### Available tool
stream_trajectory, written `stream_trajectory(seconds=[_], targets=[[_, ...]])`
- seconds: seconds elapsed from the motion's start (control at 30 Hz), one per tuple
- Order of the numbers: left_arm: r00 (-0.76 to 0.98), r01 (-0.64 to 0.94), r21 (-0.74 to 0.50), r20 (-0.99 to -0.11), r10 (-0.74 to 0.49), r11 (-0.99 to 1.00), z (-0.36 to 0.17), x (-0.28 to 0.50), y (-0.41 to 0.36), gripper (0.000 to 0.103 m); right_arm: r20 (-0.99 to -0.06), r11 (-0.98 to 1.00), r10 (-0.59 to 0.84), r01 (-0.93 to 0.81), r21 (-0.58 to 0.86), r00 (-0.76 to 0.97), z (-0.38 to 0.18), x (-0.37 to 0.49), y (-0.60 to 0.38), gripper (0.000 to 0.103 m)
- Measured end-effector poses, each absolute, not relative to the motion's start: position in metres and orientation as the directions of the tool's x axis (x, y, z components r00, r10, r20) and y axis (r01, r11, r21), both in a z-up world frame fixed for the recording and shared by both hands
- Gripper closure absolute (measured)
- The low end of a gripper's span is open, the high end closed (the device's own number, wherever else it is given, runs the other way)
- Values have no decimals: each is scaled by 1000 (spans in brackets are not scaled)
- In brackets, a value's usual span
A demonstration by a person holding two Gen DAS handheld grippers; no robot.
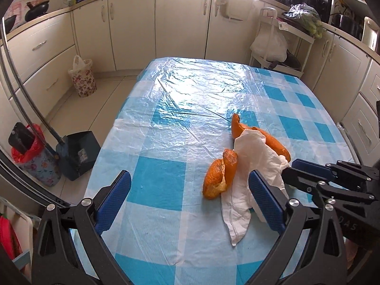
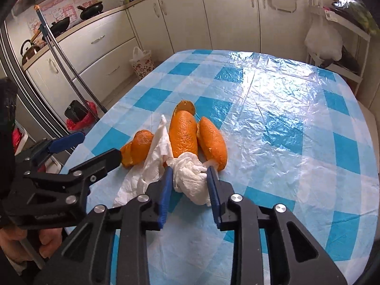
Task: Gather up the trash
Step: 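Grasp an orange peel with the right gripper while the left gripper grasps another peel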
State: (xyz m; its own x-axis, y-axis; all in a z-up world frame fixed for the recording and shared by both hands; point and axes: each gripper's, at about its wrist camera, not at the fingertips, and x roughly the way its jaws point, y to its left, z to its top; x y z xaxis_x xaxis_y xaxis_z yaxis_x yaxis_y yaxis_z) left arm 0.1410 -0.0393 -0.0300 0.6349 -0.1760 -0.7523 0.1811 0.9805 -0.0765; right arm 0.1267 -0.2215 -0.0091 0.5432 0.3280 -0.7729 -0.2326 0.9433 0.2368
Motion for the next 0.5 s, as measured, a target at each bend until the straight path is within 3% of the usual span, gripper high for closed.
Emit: stream_trajectory(seconds=[0.13,0.37,0.4,0.5], targets=[[622,200,-97,-757,-202,975,-36,155,-45,15,-772,943,331,-216,253,543,-6,122,-231,85],[573,231,-202,-762,-301,952,-41,168,-45,77,-777,947,320,-170,271,543,-5,120,-246,87],[572,231,-212,-760,-308,950,-40,166,-44,84,-773,945,326,-166,282,543,-5,120,-248,88],[577,222,-242,-748,-327,945,-36,160,-34,93,-766,940,339,-159,302,547,-3,118,-252,88]])
